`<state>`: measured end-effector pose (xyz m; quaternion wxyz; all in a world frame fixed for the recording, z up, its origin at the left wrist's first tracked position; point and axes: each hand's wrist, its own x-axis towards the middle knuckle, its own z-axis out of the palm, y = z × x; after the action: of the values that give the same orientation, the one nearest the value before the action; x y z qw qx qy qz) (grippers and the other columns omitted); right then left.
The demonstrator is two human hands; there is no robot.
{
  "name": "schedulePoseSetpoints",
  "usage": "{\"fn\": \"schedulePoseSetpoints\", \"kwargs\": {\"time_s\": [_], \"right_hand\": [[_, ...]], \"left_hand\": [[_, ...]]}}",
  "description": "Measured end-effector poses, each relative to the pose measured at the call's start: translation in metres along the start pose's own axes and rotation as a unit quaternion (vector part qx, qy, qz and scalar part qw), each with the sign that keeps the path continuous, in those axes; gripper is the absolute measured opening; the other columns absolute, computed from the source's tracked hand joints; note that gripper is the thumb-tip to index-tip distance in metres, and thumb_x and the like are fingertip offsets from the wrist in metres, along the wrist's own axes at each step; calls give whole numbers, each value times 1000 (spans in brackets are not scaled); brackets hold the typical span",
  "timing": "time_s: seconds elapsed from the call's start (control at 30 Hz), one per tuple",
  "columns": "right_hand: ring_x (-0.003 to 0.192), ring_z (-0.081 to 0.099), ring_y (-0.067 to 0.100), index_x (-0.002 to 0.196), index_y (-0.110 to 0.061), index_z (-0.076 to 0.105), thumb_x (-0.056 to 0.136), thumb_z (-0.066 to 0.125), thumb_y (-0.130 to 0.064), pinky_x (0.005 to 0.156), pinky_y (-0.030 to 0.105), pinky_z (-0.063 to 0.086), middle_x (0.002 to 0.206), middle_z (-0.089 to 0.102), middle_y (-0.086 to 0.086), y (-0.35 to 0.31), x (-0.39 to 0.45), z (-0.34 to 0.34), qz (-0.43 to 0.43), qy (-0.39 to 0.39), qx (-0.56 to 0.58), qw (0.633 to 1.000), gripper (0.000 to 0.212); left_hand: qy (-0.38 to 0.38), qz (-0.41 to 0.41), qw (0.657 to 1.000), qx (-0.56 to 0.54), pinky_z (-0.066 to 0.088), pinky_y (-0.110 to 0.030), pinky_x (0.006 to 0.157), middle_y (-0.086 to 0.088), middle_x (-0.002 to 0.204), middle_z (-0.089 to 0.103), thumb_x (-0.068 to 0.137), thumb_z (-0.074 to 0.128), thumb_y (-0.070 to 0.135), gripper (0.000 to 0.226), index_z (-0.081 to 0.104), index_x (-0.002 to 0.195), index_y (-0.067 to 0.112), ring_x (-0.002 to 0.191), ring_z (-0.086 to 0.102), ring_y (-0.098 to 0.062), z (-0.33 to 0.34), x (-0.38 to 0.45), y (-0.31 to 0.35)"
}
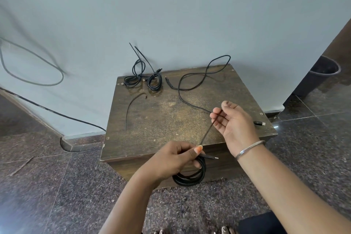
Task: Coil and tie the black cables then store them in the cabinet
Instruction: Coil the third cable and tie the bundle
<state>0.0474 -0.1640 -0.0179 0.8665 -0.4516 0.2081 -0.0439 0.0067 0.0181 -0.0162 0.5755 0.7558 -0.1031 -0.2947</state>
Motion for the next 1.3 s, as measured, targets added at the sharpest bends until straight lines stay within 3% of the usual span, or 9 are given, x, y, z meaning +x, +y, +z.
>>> {"fn": "schedulePoseSetpoints", "kwargs": {"time_s": [0.17,0.3,0.47,0.57,0.7,0.9,0.97,1.03,1.3], "right_hand": [[83,65,14,100,-18,63,83,66,-12,72,27,53,87,68,0,8,-13,5,-1,-150,-95,984,18],[80,65,6,96,-14,68,83,69,-9,66,18,50,88,68,1,26,-27,13,-21,-237,-256,937,14],[81,63,7,90,-7,67,82,70,-7,73,20,52,85,68,3,33,-27,15,-62,-234,-292,925,9],[71,62,5,79,-11,66,83,70,-12,68,25,53,72,66,-9,33,-27,15,-125,-224,-378,889,6],[72,67,12,71,-15,64,80,71,-13,71,37,57,72,70,-5,36,-23,13,-202,-154,-482,838,11],[79,68,32,70,-9,65,79,71,-5,74,48,58,76,71,14,42,-18,14,-102,-65,-396,910,11],[78,68,31,67,-8,64,79,69,-1,75,46,57,77,70,16,43,-19,16,-72,-45,-364,927,14],[74,66,24,64,-10,63,79,67,3,73,41,56,73,70,13,46,-20,17,-54,-33,-335,940,19],[81,67,27,69,-8,63,82,68,-5,79,44,55,79,71,13,43,-23,19,-84,-62,-363,926,14]], "left_hand": [[132,13,987,-92,32,-8,42,-4,67,68,93,58,23,17,64,96,7,40,44,3,-1,8,-3],[190,14,978,-86,33,-14,41,-2,66,70,91,60,29,15,66,92,15,41,43,-1,-4,9,-4],[216,20,975,-50,31,-13,40,-2,64,70,90,61,28,13,66,81,21,38,43,0,-8,10,-8],[210,25,977,13,38,-20,46,1,63,70,90,60,30,16,63,75,27,46,50,-7,-8,11,-11],[196,24,978,65,49,-37,60,13,55,58,86,62,29,15,61,72,25,55,52,-12,-5,14,-12],[166,21,986,28,57,-45,66,4,61,56,85,65,28,19,62,70,18,62,54,-14,-4,14,-3],[153,30,988,12,50,-27,49,5,61,54,86,66,27,21,61,68,18,56,52,-7,-3,13,-2],[141,32,990,3,46,-15,49,4,63,53,87,66,24,22,60,67,19,53,50,-2,-2,12,-1],[150,48,986,-62,48,-18,53,-7,71,61,89,65,21,17,64,80,7,60,58,-10,-1,10,-1]]}}
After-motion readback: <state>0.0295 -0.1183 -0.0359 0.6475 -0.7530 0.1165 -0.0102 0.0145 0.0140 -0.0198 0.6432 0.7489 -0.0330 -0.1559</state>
